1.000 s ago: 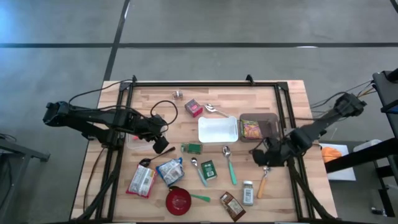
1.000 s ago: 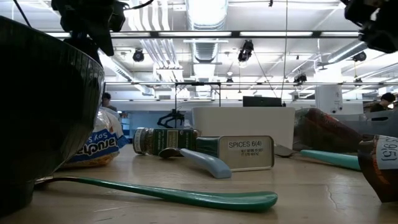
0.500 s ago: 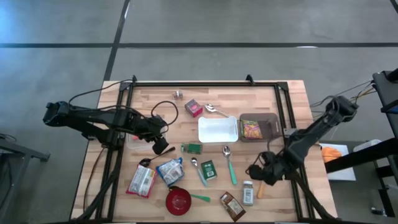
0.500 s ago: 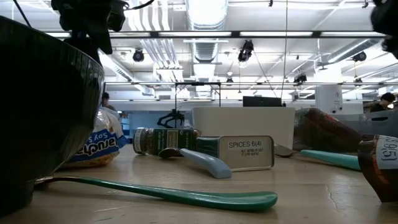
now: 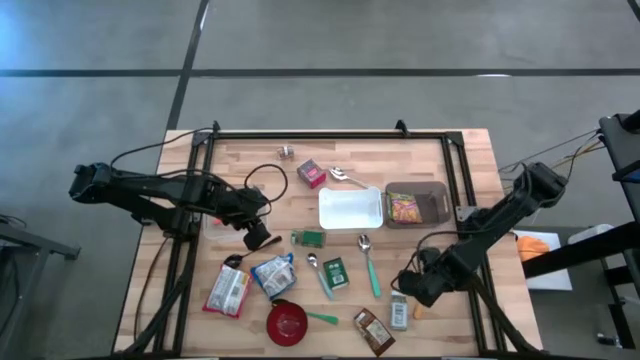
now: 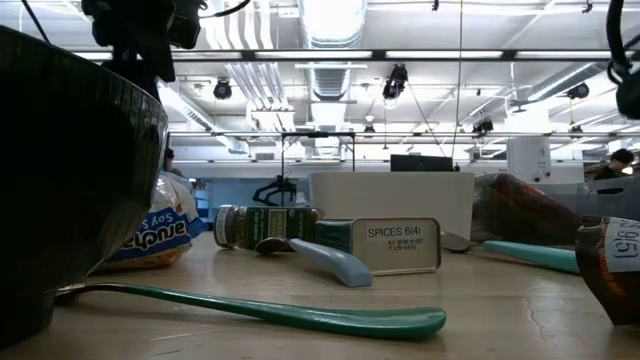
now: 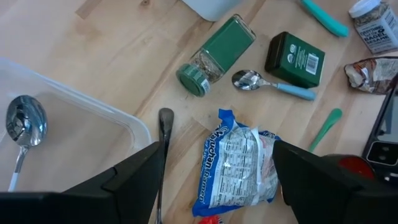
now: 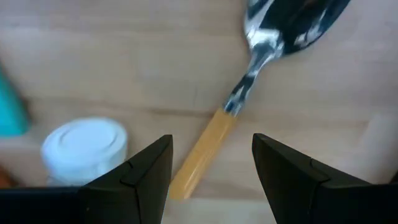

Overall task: Pick & Place Food Item
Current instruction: Put the yellow spoon into the transparent bin

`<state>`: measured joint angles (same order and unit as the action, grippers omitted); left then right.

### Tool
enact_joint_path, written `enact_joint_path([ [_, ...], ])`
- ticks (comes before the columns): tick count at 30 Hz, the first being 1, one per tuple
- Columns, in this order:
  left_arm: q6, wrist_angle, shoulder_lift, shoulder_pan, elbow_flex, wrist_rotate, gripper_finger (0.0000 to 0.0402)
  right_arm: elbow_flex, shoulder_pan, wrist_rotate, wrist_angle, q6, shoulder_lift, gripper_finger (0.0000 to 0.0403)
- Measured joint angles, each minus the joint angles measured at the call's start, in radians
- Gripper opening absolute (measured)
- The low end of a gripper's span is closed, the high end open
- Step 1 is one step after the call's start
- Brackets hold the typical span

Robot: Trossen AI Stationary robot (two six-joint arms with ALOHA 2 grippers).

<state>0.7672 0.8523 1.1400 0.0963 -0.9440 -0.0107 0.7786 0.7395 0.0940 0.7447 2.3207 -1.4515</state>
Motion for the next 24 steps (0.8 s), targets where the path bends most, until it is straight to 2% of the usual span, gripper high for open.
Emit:
enact_joint_path([
  [11, 0.000, -0.004, 0.000, 0.000, -0.007, -0.009, 0.0307, -0.057, -0.003, -0.034, -0.054, 0.006, -0.058, 0.0219],
  [14, 0.000, -0.003, 0.000, -0.001, -0.014, -0.009, 0.0307, -0.087, -0.007, -0.030, -0.093, 0.008, -0.049, 0.0205],
  [17, 0.000, -0.004, 0.000, 0.000, -0.025, -0.009, 0.0307, -0.098, -0.007, -0.030, -0.091, 0.006, -0.049, 0.0162],
  [23, -0.001, -0.003, 0.000, 0.000, -0.037, -0.009, 0.0307, -0.107, -0.006, -0.025, -0.083, -0.030, -0.044, 0.0036],
  [24, -0.002, -0.003, 0.000, 0.000, -0.038, -0.009, 0.0307, -0.107, -0.006, -0.025, -0.084, -0.040, -0.044, 0.0027],
])
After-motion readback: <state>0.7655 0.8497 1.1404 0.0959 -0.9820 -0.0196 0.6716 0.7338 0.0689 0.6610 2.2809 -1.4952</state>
